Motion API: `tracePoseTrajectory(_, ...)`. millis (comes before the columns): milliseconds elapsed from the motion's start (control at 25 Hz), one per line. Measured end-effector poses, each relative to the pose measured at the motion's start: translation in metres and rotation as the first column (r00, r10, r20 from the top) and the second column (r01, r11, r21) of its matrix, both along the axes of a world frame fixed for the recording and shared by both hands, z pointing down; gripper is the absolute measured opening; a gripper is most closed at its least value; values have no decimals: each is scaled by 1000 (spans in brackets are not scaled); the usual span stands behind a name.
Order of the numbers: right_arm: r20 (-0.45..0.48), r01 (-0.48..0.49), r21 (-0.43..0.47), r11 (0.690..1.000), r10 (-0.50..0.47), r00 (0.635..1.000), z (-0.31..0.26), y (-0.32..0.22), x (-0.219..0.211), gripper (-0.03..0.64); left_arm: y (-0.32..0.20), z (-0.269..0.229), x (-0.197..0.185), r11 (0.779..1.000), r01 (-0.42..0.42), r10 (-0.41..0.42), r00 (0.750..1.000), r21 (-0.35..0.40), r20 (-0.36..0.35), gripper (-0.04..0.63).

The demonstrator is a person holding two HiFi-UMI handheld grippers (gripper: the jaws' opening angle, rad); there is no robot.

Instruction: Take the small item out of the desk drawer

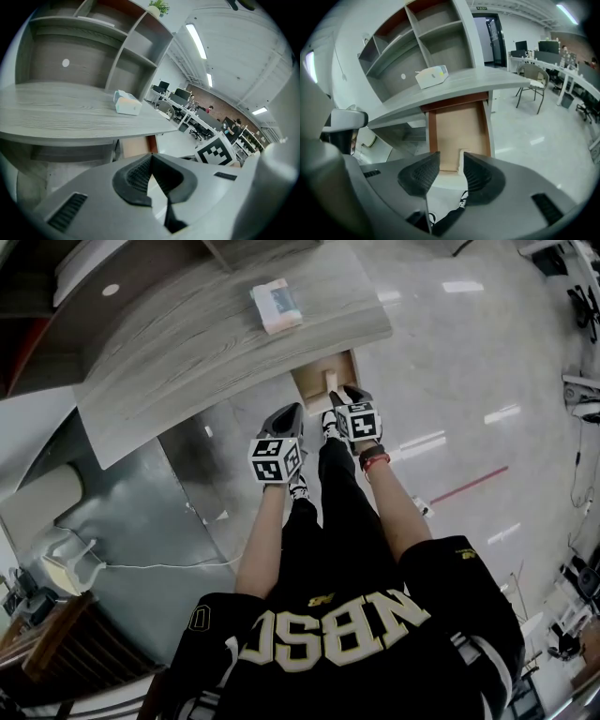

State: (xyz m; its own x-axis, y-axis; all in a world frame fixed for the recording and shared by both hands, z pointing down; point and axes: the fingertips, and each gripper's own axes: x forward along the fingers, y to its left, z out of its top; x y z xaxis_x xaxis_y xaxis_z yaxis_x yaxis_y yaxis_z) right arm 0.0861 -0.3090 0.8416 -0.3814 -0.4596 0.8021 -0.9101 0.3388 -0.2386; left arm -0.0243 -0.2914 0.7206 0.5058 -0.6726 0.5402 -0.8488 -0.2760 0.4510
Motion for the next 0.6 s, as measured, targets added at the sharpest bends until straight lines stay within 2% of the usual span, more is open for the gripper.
tracePoseTrajectory(200, 27, 9, -63, 998, -7, 1000, 29, -6, -7, 188, -6, 12, 0, 1000, 18, -18, 1000, -19, 0, 12)
tracePoseTrajectory(280, 45, 13, -90, 996, -9, 999, 42, -9, -11, 225, -8, 19, 0, 999, 25, -25, 1000, -29, 0, 12)
tracePoseTrajectory(400, 55, 8, -118, 993, -2, 998, 61, -15, -14, 230, -11, 29, -2, 999, 32, -32, 999, -43, 2, 12)
tracePoseTrajectory(600, 31, -11, -159, 987, 16, 999, 84, -22, -15, 262, -15, 42, -8, 997, 47, -47, 999, -67, 6, 12)
